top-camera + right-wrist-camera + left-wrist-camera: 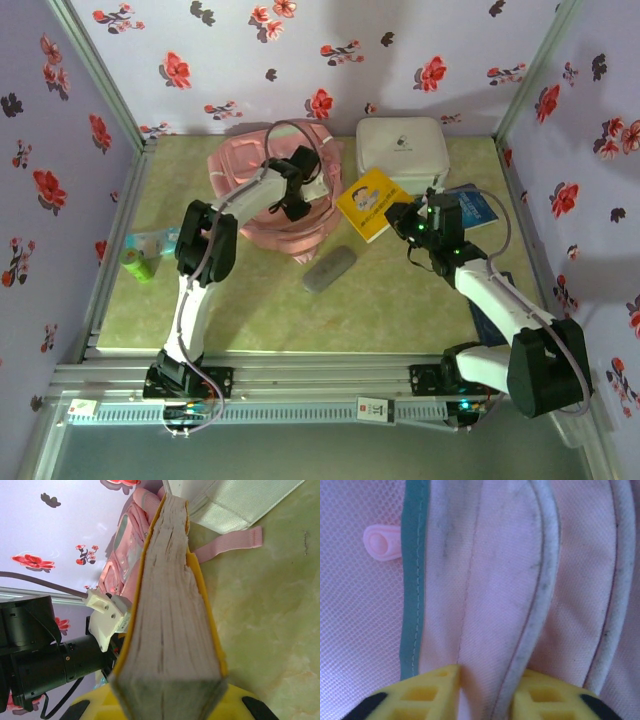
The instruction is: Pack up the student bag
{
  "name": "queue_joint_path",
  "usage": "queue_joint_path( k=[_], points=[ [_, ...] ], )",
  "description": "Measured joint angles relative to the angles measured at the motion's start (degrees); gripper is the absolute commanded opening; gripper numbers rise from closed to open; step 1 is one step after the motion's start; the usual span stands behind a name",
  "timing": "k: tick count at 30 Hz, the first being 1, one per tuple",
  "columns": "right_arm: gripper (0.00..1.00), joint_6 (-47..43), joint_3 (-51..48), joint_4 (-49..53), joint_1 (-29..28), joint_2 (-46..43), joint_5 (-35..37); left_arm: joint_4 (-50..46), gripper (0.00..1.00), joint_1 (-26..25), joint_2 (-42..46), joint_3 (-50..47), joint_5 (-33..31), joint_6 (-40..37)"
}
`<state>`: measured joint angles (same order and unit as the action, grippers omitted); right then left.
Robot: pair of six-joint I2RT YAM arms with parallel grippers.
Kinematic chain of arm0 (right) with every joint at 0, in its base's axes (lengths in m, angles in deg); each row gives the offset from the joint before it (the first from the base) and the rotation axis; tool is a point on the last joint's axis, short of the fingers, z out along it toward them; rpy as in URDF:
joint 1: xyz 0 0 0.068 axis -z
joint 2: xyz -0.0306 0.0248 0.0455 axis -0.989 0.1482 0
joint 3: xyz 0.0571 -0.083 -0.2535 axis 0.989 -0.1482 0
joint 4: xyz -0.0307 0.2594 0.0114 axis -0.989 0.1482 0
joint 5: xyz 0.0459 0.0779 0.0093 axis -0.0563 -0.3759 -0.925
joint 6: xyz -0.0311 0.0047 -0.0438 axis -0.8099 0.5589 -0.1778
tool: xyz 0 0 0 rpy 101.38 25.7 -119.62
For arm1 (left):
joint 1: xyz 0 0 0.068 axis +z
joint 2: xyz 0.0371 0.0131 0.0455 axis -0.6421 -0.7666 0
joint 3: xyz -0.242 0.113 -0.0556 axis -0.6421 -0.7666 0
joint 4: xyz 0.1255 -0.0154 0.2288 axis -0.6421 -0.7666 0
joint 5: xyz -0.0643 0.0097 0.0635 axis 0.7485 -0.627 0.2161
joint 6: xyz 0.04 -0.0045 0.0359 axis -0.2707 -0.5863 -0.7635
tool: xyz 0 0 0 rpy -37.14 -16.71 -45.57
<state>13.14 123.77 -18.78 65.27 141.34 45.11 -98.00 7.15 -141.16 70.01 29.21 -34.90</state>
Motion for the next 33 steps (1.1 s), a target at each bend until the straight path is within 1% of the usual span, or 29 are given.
queue_joint_path(
  k=[2, 4, 9, 12, 14, 21, 25, 30, 33],
  points=[
    [0.06, 0.0, -0.3, -0.5, 0.0, 0.0, 0.0, 0.6, 0.18, 0.0, 0.6, -0.5, -0.1, 0.0],
    [0.06, 0.0, -0.6, -0.9, 0.0, 0.0, 0.0, 2.1, 0.12, 0.0, 2.1, -2.0, -0.2, 0.2],
    [0.06, 0.0, -1.0, -1.1, 0.0, -0.4, 0.0, 8.7, 0.04, 0.0, 9.4, -9.2, -0.8, 1.2],
    [0.06, 0.0, -1.7, -1.1, 0.0, -1.7, 0.2, 10.6, 0.03, 0.1, 13.3, -11.1, -1.1, 3.4],
    [0.07, 0.0, -2.2, -1.1, 0.1, -2.7, 0.3, 11.3, 0.00, 0.1, 14.9, -11.1, -1.2, 5.4],
    [0.07, 0.0, -4.0, -2.4, 0.1, -5.1, 0.2, 10.9, 0.00, 0.1, 16.6, -9.6, -1.2, 13.4],
    [0.07, 0.2, -4.9, -2.1, 0.1, -7.0, 0.3, 9.6, 0.00, 0.0, 16.6, -6.2, -3.1, 17.5],
    [0.07, 0.2, -7.5, 0.3, 0.1, -12.4, 2.1, 9.9, 0.00, 0.0, 16.7, -3.7, -6.3, 20.4],
    [0.05, 0.0, -8.0, 1.8, 0.1, -14.5, 3.4, 9.9, 0.00, -0.1, 16.7, -3.6, -6.9, 21.5]
  ],
)
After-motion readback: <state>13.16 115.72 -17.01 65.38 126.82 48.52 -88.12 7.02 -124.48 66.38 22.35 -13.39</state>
